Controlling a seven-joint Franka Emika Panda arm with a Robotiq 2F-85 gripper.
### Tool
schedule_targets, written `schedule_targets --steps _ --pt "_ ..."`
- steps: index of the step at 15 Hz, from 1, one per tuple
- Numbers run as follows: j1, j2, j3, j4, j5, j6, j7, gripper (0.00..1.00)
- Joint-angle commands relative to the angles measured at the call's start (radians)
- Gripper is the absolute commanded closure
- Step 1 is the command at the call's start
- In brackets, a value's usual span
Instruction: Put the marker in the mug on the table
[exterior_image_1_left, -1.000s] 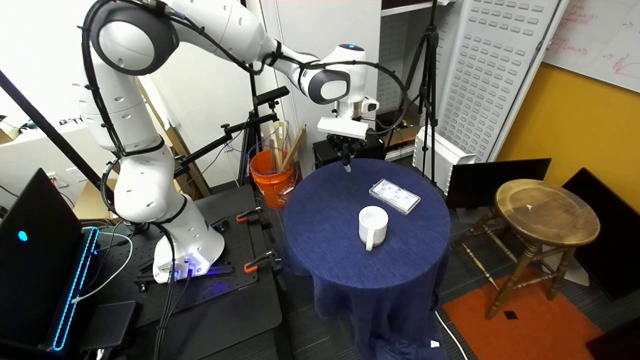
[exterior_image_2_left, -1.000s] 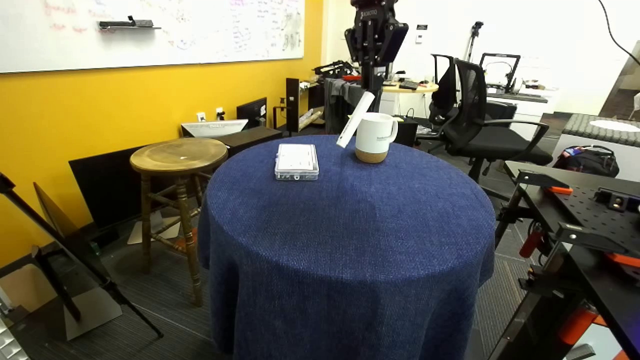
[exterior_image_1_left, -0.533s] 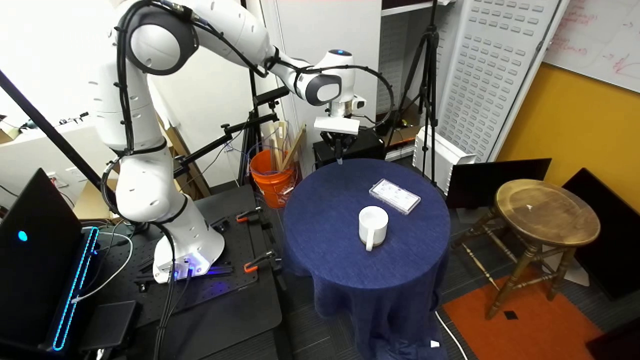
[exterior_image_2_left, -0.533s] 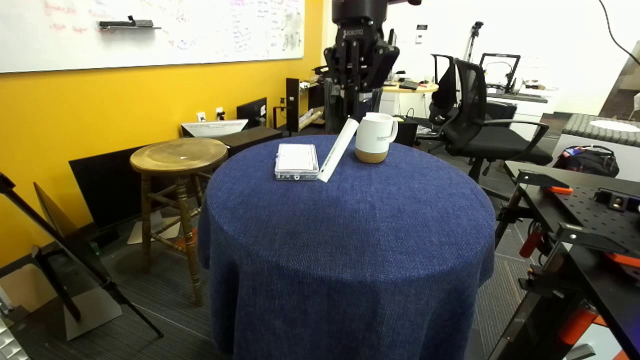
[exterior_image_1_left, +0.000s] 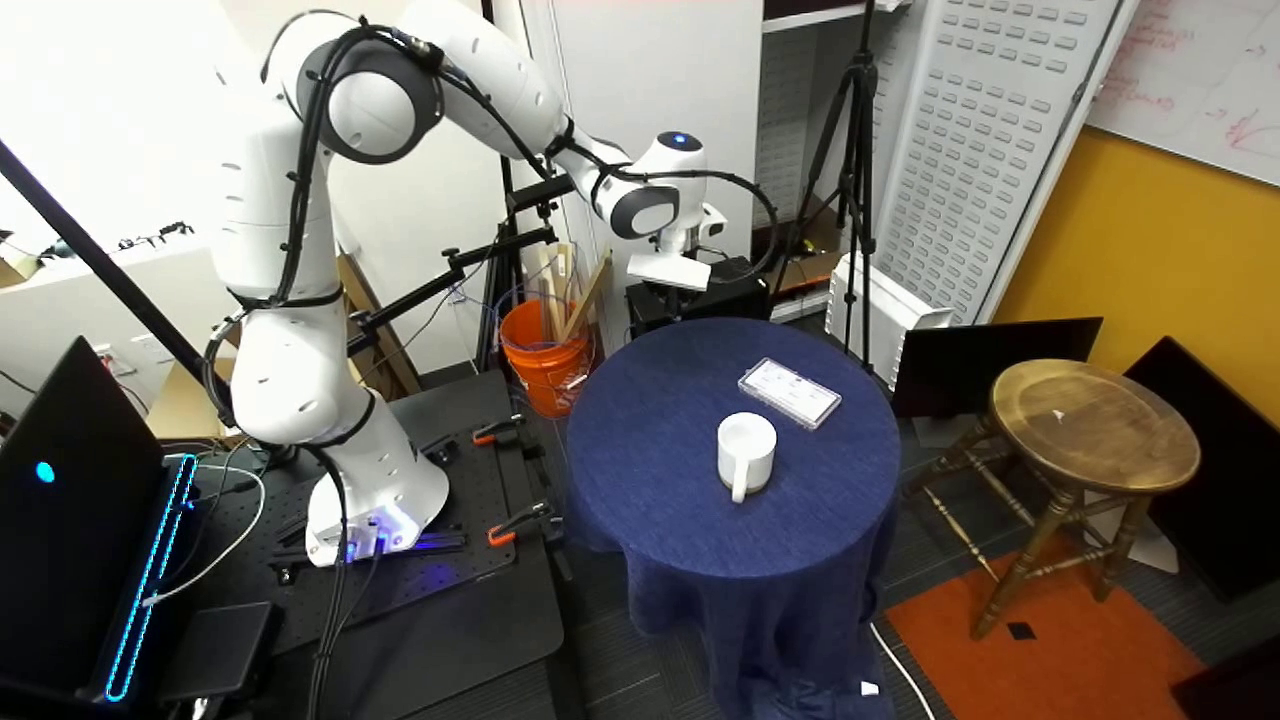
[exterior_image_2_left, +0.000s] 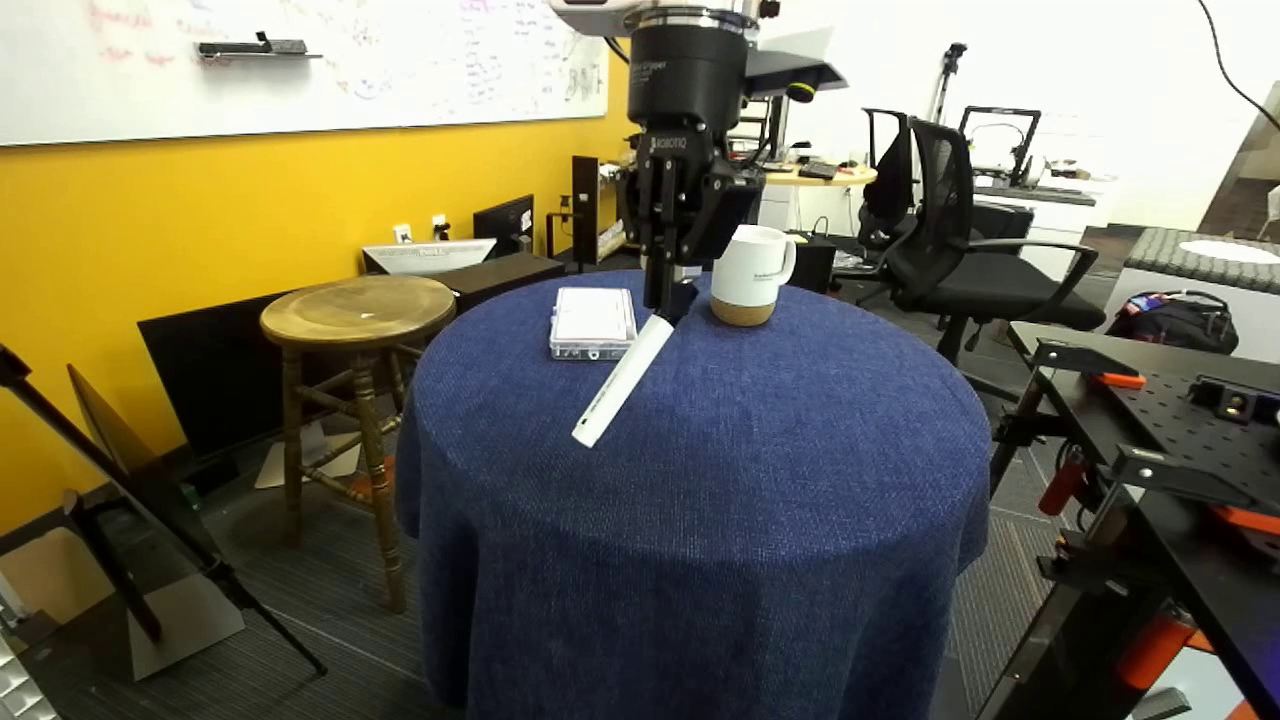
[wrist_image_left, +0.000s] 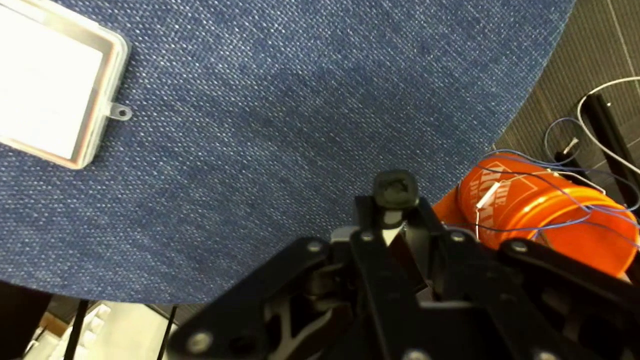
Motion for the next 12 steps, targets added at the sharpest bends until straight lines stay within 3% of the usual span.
schedule_targets --steps 1,4,5,6,12 --pt "-0.041 0.022 0.031 -0.019 0.050 0.089 -0.029 0.95" --pt "-0.061 0.027 0.044 -0.039 0.061 0.138 -0.025 0.95" --pt "-0.064 0.026 0.046 -0.044 0.059 0.151 -0.017 0.54" --pt "-0.070 0.024 0.050 -0.047 0.060 0.153 -0.015 0.53" --pt "-0.072 0.003 0.039 -0.061 0.044 0.133 0.035 0.09"
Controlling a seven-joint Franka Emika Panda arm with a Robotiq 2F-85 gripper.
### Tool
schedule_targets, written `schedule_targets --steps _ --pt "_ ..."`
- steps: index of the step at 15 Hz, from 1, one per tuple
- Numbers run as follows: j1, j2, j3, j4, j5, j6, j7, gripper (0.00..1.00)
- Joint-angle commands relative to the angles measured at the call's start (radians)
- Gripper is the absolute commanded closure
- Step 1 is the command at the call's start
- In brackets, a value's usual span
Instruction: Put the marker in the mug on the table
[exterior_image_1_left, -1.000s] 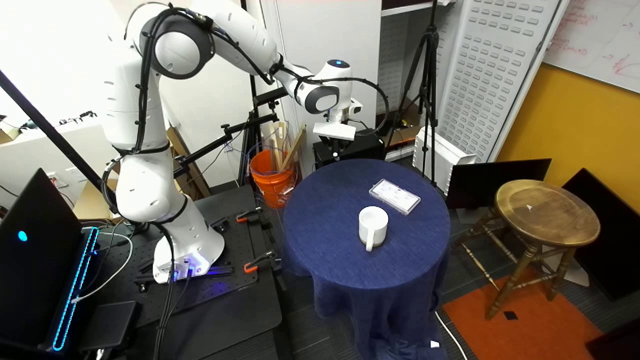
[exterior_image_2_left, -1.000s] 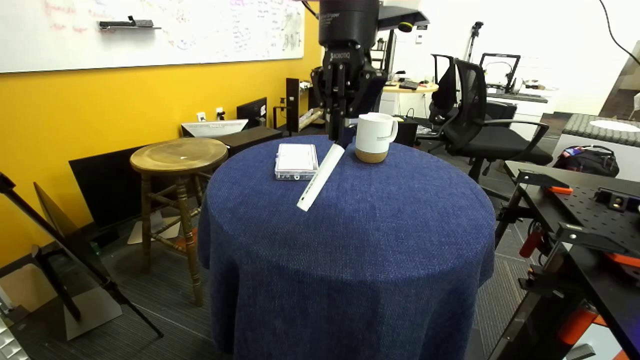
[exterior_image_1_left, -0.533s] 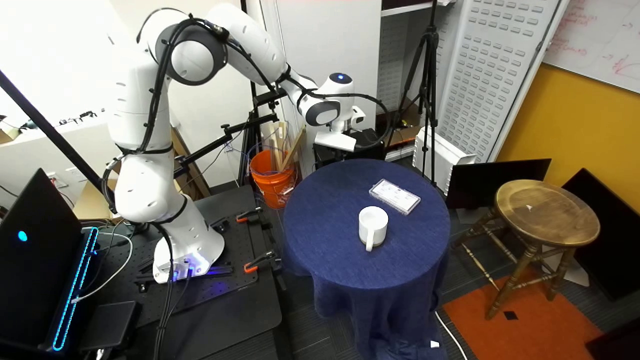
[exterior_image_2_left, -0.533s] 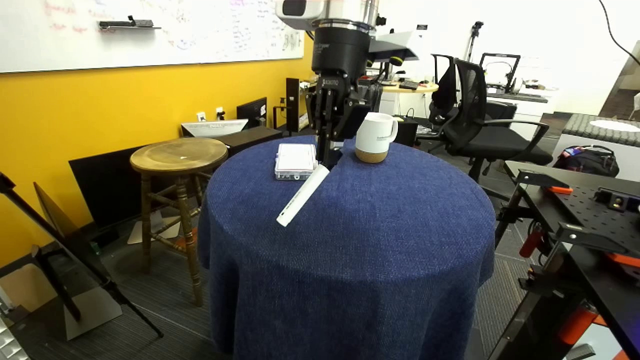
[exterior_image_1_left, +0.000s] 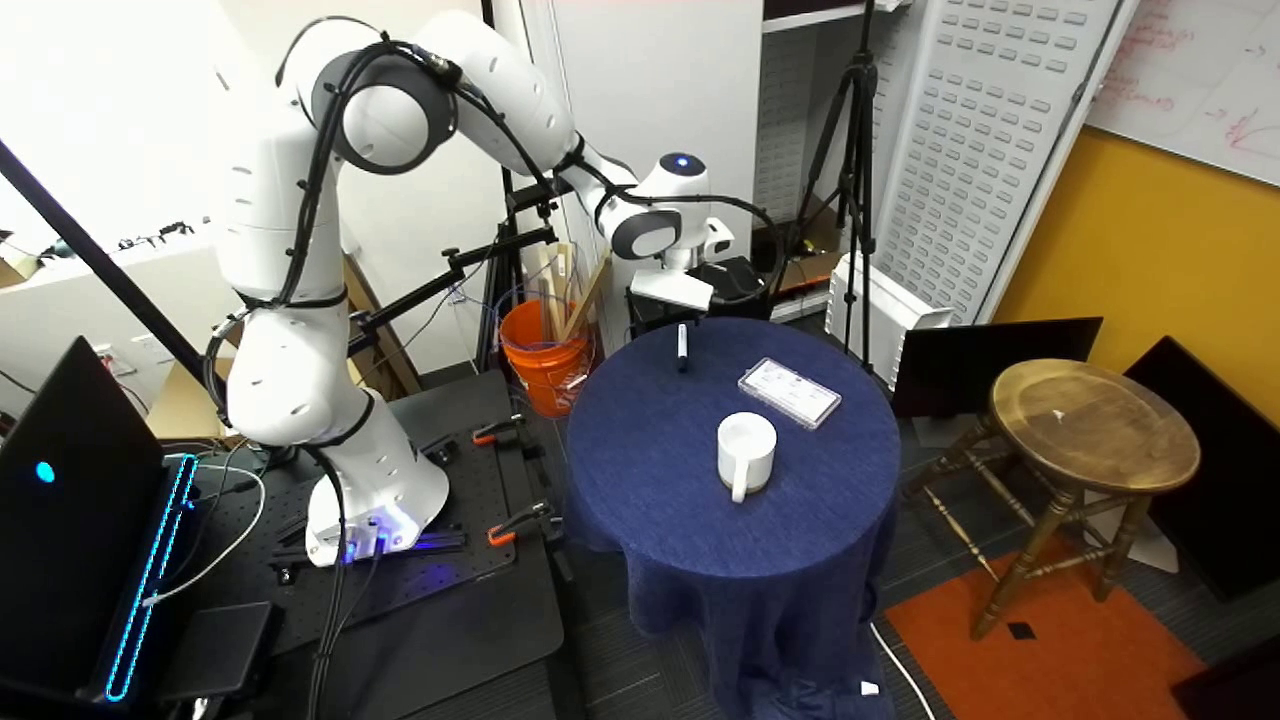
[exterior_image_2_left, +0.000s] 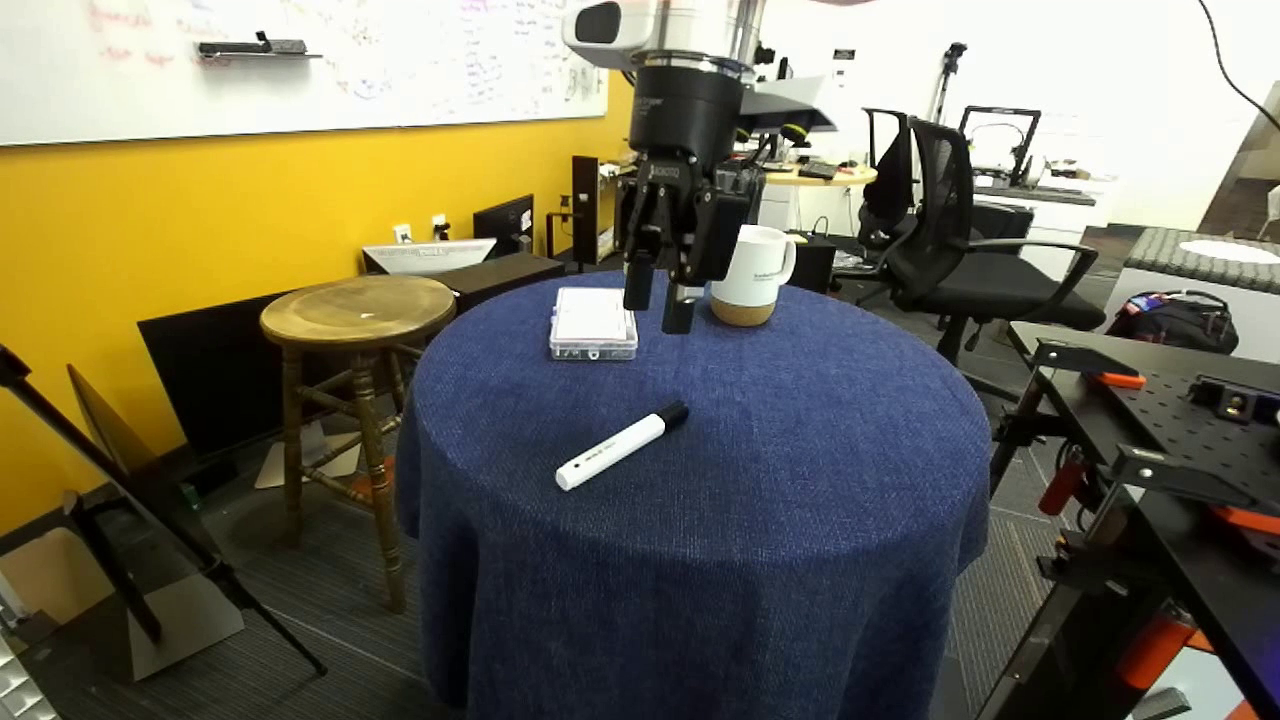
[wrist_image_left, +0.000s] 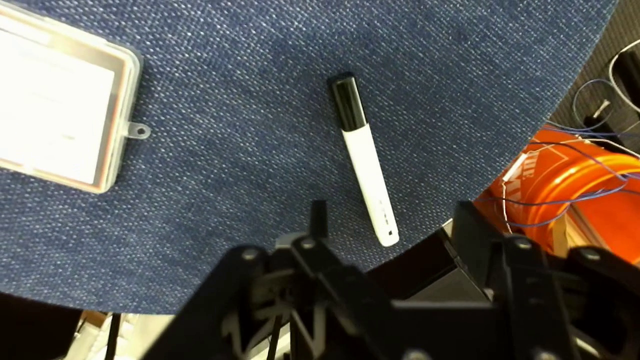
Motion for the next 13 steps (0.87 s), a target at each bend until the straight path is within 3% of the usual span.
schedule_targets --steps 1,13 --pt "-0.006 -0.038 0.000 -0.031 0.003 0.007 0.047 0.02" --pt "-0.009 -0.012 0.004 -0.005 -0.006 -0.001 0.044 0.00"
